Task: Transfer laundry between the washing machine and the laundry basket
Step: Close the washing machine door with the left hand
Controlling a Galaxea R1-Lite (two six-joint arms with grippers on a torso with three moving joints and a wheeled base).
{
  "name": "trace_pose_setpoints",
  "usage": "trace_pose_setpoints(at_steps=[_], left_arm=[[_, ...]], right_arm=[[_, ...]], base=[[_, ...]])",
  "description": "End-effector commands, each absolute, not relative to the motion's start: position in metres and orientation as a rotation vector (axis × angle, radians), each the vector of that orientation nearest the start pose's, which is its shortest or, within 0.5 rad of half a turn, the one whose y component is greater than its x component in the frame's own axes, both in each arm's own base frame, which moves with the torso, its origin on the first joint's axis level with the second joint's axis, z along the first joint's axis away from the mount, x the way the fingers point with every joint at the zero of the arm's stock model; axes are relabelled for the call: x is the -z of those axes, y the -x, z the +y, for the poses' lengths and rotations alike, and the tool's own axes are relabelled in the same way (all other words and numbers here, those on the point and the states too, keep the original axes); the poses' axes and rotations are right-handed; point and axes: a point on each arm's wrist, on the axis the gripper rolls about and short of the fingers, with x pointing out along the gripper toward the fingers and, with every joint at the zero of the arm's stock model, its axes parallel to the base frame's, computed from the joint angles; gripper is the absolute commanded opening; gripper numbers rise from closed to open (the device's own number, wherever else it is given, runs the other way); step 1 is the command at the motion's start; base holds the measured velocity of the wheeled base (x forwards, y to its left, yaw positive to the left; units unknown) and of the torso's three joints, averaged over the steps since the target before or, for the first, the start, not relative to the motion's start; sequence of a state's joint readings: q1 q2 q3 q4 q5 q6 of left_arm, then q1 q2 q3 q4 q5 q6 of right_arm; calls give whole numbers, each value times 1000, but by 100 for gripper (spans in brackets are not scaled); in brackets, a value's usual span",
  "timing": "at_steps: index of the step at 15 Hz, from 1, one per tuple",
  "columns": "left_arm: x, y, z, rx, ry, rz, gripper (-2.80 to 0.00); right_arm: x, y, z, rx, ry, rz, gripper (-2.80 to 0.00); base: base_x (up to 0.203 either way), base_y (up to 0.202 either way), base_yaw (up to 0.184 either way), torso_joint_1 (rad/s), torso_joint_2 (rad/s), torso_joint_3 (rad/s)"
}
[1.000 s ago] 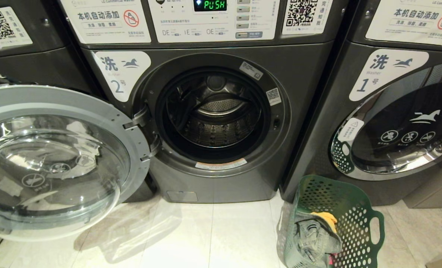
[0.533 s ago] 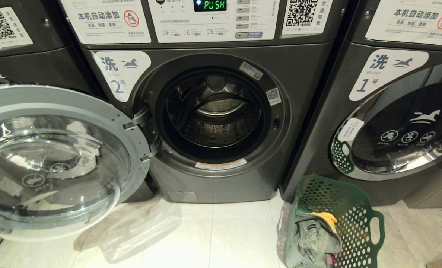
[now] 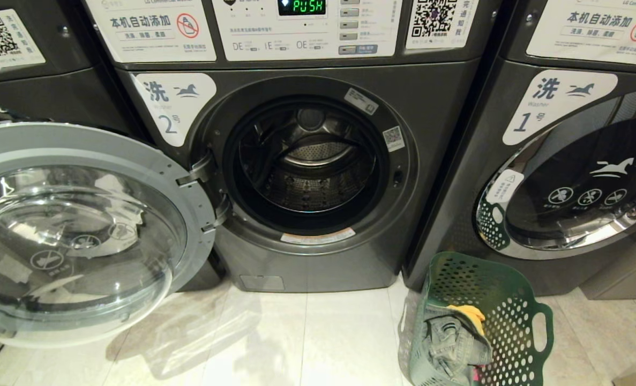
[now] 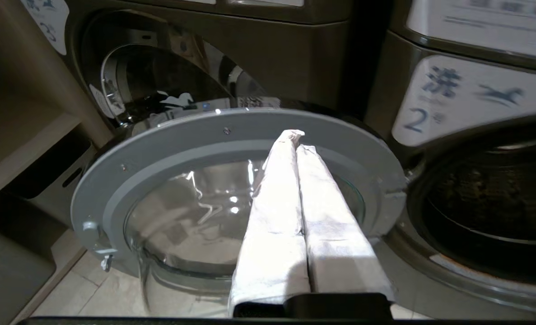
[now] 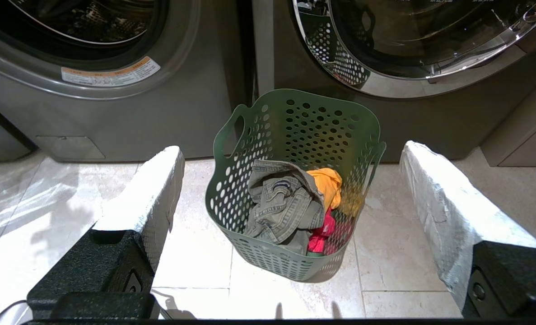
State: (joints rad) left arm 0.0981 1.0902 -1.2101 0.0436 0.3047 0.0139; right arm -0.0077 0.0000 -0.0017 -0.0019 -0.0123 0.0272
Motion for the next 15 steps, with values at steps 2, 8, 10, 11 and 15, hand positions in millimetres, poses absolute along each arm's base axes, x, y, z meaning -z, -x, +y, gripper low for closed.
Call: trace_pose_setpoints(at_steps=[2,8,10,11,15], left_arm=[[-364,-214,78,-519,43,52,-280],[-365,-220,168,-465,156,37,-280],[-358,-230,191,-430,189,50,-280],[-358,-237,199,-414,206,44,-280],[-335,-263,226,-404,290,122,-280]], right_arm=[[-76,23,0,21,-29,-3,0],[-76,23,0,22,-35,-4,0],[-76,23,0,23,-35,-4,0],[-76,23,0,23,-34,-5,0],[-76,23,0,22,-34,-3,0]], base=[[0,0,0,0,0,0],[0,0,0,0,0,0],[0,0,0,0,0,0],[0,0,0,0,0,0],[0,0,0,0,0,0]])
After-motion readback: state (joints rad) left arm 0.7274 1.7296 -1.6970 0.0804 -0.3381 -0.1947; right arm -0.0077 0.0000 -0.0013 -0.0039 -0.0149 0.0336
